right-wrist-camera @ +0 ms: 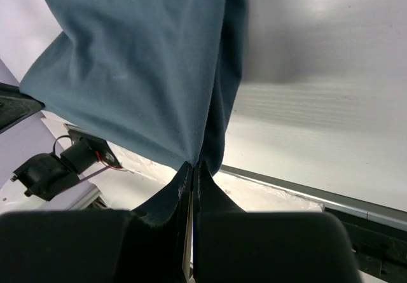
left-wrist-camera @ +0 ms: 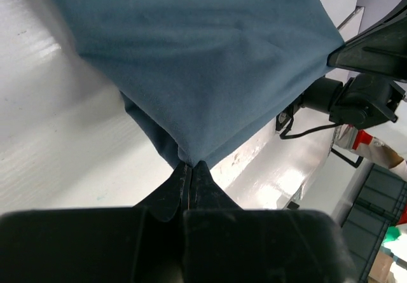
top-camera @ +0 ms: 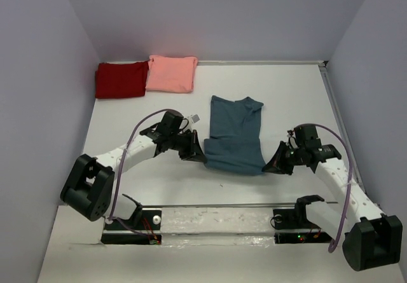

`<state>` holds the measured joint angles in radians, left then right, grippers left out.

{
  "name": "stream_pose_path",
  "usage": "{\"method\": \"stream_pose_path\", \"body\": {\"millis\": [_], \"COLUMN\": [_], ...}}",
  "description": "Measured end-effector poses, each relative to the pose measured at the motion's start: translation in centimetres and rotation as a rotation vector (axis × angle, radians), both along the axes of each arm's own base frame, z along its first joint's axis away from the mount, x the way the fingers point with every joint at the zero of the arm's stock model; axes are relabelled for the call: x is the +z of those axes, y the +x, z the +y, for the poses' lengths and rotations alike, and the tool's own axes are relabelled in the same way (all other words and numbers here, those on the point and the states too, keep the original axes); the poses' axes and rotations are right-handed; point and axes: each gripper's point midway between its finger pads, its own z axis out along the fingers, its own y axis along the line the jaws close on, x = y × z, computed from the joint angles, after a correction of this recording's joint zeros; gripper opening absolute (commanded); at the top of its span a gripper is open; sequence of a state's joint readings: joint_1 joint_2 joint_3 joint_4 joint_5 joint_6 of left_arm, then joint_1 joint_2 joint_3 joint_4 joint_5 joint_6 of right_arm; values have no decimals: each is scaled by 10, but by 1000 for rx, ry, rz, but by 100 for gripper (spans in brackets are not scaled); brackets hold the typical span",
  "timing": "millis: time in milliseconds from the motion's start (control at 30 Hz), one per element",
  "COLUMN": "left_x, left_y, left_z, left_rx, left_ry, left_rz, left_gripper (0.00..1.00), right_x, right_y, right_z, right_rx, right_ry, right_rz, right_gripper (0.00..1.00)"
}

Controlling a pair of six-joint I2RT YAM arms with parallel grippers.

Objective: Fold and stack the t-shirts
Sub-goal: Fold the long partially folded tshirt into a neat square

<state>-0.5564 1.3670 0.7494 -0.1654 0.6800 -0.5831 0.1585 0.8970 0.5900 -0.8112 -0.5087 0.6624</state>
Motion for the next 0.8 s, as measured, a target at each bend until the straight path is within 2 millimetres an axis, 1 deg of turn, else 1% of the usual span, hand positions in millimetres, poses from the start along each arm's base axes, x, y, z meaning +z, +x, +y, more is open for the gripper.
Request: {"method": "stream_pose_path", "body": {"millis": [133, 333, 500, 800], "left_x": [7, 25, 34, 47], "left_y": [9, 29, 43, 76], "left_z": [-5, -15, -16, -14], "left_rx": [-4, -8, 4, 33], "left_ry": [4, -9, -14, -15], "left_rz": [-11, -44, -57, -75], "left_gripper": [0, 0, 0, 0], "right_x": [13, 21, 30, 46], "right_y": [16, 32, 47, 77], "right_z": [1, 0, 0, 2], "right_rx": [6, 20, 29, 54], "right_ry": [-13, -38, -51, -71], "right_rz": [-21, -30, -46, -82], "right_gripper": [0, 0, 0, 0]}}
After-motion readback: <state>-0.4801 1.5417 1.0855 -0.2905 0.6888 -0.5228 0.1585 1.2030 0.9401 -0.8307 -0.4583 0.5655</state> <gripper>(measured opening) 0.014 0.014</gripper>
